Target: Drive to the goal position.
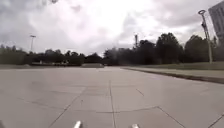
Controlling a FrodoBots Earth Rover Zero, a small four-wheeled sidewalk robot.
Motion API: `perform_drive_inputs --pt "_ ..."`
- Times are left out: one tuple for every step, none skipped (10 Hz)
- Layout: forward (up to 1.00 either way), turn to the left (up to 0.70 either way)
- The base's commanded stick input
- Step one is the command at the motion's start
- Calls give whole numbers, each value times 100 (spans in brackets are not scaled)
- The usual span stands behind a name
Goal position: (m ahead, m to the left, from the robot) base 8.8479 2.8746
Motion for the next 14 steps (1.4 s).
perform_drive_inputs --pt "100 0" --pt "100 0" --pt "100 0" --pt "100 0" --pt "100 0" --pt "100 0" --pt "100 0" --pt "100 0" --pt "100 0" --pt "100 0" --pt "100 0" --pt "100 0" --pt "100 0" --pt "100 0"
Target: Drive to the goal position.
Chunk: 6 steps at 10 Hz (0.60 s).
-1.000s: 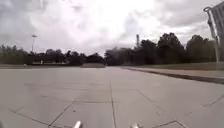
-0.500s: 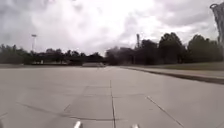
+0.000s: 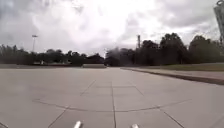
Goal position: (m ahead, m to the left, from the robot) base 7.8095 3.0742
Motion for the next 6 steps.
perform_drive_inputs --pt "100 0" --pt "100 0" --pt "100 0" --pt "100 0" --pt "100 0" --pt "100 0"
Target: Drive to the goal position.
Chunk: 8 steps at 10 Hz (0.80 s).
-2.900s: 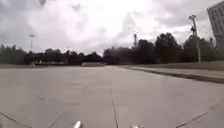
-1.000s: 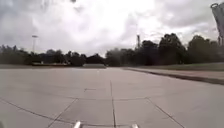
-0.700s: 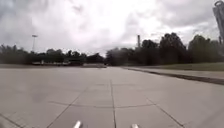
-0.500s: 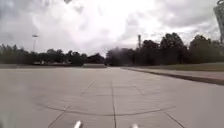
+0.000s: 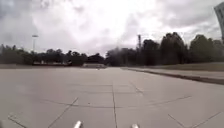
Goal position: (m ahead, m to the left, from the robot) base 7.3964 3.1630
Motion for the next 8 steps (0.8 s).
perform_drive_inputs --pt "100 0" --pt "100 0" --pt "100 0" --pt "100 0" --pt "100 0" --pt "100 0" --pt "100 0" --pt "100 0"
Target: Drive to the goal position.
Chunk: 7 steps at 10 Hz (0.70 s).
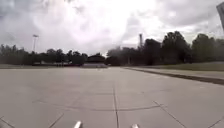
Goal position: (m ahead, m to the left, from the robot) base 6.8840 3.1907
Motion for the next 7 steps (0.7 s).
perform_drive_inputs --pt "100 0" --pt "100 0" --pt "100 0" --pt "100 0" --pt "100 0" --pt "100 0" --pt "100 0"
